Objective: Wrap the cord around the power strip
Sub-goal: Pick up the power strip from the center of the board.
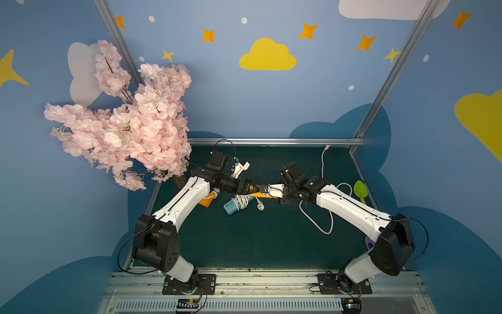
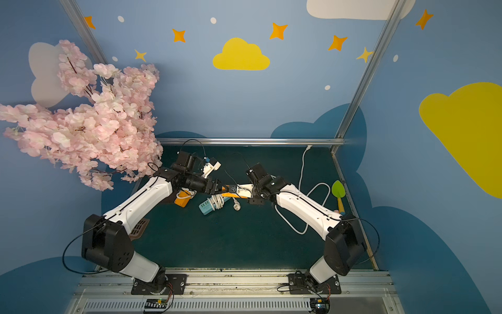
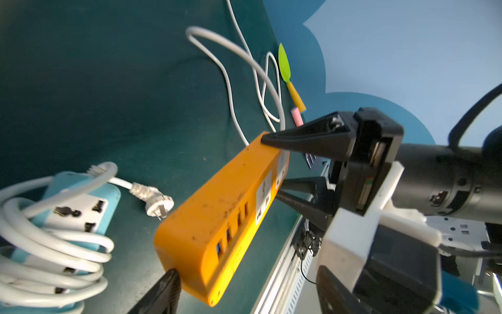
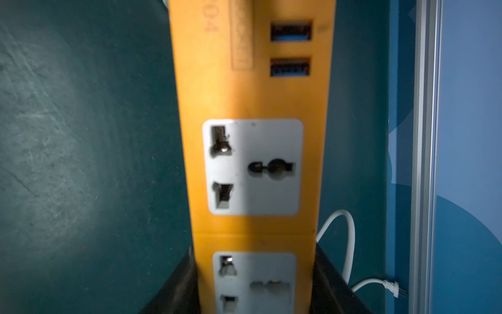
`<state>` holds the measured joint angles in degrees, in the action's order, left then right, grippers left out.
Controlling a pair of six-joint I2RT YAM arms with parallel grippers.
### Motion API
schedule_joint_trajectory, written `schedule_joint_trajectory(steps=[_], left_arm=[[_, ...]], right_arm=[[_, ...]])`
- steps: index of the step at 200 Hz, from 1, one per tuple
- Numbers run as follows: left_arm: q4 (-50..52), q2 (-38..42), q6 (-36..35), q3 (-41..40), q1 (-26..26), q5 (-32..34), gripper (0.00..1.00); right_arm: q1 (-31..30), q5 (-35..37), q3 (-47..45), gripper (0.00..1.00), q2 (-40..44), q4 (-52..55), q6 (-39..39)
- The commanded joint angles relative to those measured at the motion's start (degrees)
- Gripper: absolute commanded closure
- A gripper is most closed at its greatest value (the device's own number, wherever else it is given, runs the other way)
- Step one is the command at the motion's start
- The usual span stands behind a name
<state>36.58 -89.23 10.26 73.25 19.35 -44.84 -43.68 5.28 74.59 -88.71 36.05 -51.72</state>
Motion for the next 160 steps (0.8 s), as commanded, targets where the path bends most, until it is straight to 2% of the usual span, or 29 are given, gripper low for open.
schedule_joint_trajectory(steps=[1, 17, 36, 72, 85, 107, 137, 160], left_arm=[[3.80, -2.09, -3.57, 0.14, 1.60, -6.50, 0.29], [5.15, -3.14, -4.90, 1.45, 1.57, -5.14, 0.30], [7.08, -2.98, -6.51, 3.28, -0.01, -2.53, 0.24], [7.60, -0.52, -7.45, 5.01, -3.66, -1.88, 0.21], [6.49, -0.61, -7.44, 4.71, -3.39, -3.12, 0.19], [7.43, -2.57, -9.00, 5.22, 0.16, -4.34, 0.20], [8.51, -3.49, -10.70, 5.15, 2.03, -5.54, 0.24], [9.62, -4.34, -11.48, 6.08, 2.03, -5.73, 0.35]], right_arm=[[-1.91, -1.88, 0.88, 0.78, 3.07, -4.41, -2.88], [-2.17, -2.45, 1.00, 0.79, 3.78, -3.78, -3.60], [-2.24, -1.45, 0.69, 0.82, 4.21, -2.24, -4.43], [-2.29, -1.29, 0.08, 0.83, 5.03, -1.37, -4.61], [-2.76, -2.29, 1.01, 0.84, 5.03, -0.65, -4.53], [-3.58, -3.34, 2.65, 0.84, 4.88, 0.03, -4.60], [-4.13, -1.68, 3.03, 0.83, 4.90, 1.03, -6.32], [-4.31, -2.50, 3.31, 0.82, 5.79, 0.94, -6.46]])
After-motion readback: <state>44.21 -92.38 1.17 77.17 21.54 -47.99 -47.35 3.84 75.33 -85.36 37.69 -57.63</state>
